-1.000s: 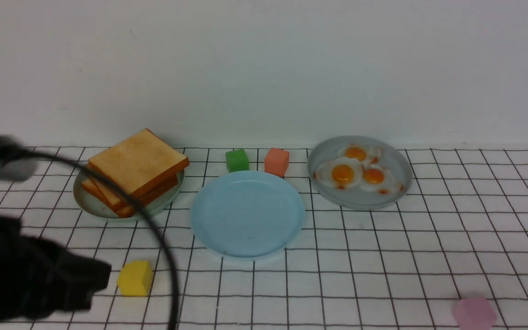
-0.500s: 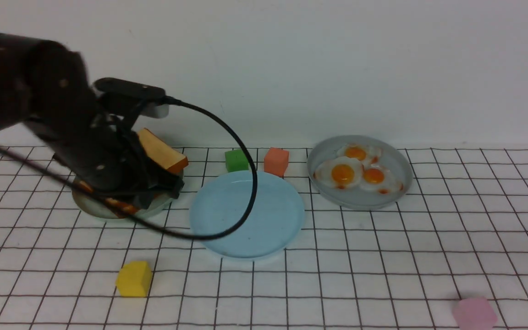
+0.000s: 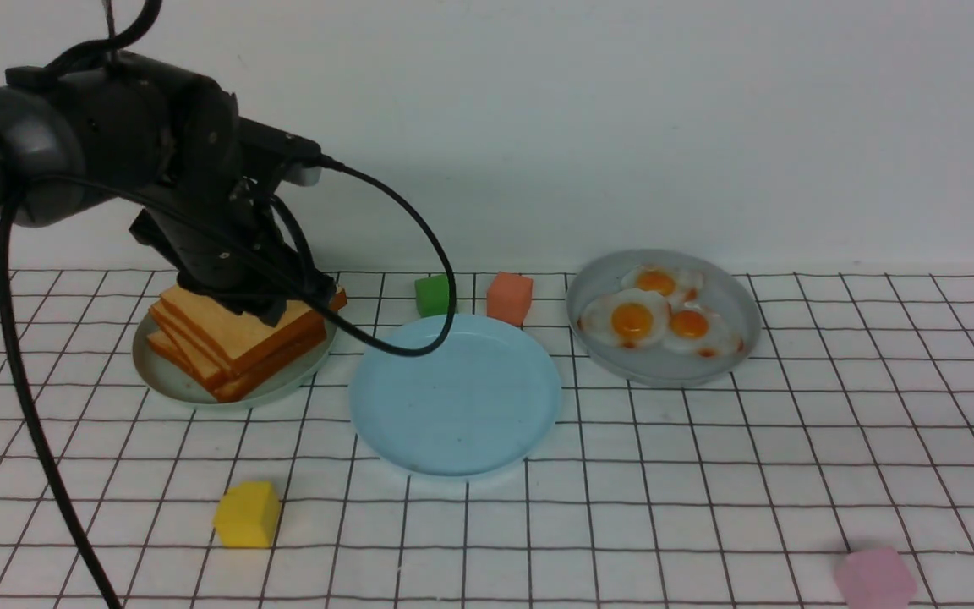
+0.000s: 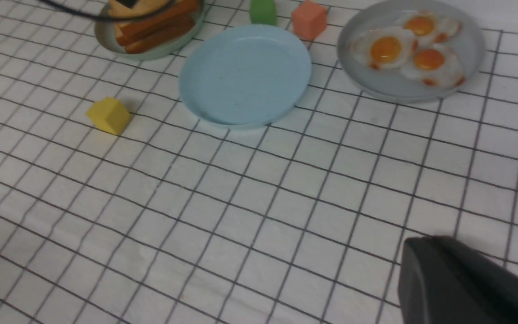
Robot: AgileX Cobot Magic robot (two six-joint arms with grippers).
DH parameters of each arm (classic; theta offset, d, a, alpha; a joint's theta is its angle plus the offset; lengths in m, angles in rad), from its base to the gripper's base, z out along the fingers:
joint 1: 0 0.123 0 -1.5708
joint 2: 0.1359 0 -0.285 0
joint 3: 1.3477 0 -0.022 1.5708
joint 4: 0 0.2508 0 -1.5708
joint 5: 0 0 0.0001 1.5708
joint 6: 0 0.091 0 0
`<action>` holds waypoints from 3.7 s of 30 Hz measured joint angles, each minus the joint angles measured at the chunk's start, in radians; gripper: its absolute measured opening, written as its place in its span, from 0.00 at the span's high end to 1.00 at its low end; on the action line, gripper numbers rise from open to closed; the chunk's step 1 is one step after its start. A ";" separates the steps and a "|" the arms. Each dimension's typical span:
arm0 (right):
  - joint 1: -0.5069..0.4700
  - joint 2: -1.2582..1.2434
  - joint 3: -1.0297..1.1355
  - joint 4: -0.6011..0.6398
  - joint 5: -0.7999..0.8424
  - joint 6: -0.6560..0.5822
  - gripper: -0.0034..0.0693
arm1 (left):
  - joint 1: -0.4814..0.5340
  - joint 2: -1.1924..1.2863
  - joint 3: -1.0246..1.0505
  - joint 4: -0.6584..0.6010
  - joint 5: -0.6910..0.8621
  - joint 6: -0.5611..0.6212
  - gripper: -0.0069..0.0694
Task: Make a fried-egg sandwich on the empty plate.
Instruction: Use the left arm to grab a slice of bread, then use the left arm to put a slice of bread into the empty plate in the middle, then use the right arm to grab a fried egg
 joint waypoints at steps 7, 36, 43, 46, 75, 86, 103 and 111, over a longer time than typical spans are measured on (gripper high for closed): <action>0.000 0.073 0.000 0.114 -0.004 -0.101 0.93 | 0.000 0.042 -0.004 0.009 -0.102 0.039 0.25; 0.000 0.083 0.000 0.164 -0.015 -0.169 0.92 | 0.000 0.159 -0.018 0.099 -0.164 0.069 0.58; 0.000 0.083 0.000 0.166 -0.018 -0.169 0.92 | 0.000 0.161 -0.074 0.057 -0.068 0.070 0.63; 0.000 0.083 0.000 0.166 -0.018 -0.169 0.91 | 0.000 0.165 -0.111 0.021 -0.017 0.069 0.63; 0.000 0.069 0.000 0.129 -0.018 -0.169 0.90 | -0.378 0.046 -0.093 -0.003 0.007 0.036 0.74; 0.000 0.039 0.000 0.129 -0.010 -0.169 0.89 | -0.385 0.153 -0.093 0.106 -0.040 0.014 0.75; 0.000 0.039 0.000 0.129 -0.003 -0.169 0.88 | -0.385 0.127 -0.093 0.101 0.043 0.012 0.36; 0.000 0.180 -0.038 0.129 -0.104 -0.169 0.87 | -0.394 -0.176 -0.093 -0.154 0.116 -0.033 0.61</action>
